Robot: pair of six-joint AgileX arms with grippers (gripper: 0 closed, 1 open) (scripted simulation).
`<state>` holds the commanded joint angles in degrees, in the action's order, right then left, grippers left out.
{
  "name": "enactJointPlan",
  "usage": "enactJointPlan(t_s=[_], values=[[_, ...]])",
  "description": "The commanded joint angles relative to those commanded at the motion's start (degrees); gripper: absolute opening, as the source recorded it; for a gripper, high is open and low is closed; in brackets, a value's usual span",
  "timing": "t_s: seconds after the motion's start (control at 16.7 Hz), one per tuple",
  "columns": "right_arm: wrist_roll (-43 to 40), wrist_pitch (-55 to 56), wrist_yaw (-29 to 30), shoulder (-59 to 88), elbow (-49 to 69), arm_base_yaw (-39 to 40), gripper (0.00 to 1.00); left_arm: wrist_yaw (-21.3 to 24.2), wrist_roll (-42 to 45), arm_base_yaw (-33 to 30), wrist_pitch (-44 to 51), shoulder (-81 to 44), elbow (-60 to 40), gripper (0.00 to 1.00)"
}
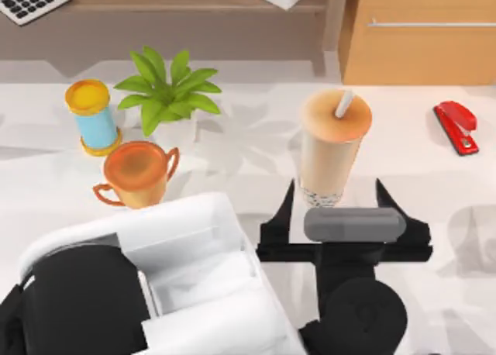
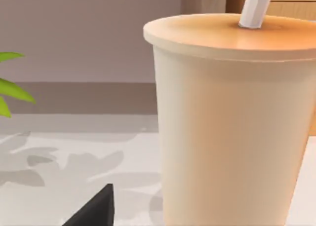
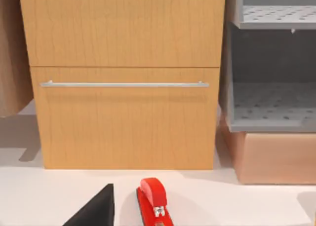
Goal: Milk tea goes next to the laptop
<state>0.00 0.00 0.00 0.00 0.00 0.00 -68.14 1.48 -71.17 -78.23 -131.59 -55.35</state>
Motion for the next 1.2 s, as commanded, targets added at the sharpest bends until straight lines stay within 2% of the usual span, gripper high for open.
enactJointPlan(t_s=[0.42,0.9,1.14,1.2], values=[[0.0,0.0,0.0,0.0,0.0,0.0,1.00,0.8,-0.1,0.8,0.4,0.0,-0.4,1.00],[0.0,0.0,0.0,0.0,0.0,0.0,1.00,9.8,-0.7,9.7,6.5,-3.5,-9.3,1.00],[0.0,0.0,0.0,0.0,0.0,0.0,1.00,10.2,-0.7,10.2,6.7,-3.8,-9.7,1.00],[0.0,0.0,0.0,0.0,0.0,0.0,1.00,10.2,-0.7,10.2,6.7,-3.8,-9.7,0.92]])
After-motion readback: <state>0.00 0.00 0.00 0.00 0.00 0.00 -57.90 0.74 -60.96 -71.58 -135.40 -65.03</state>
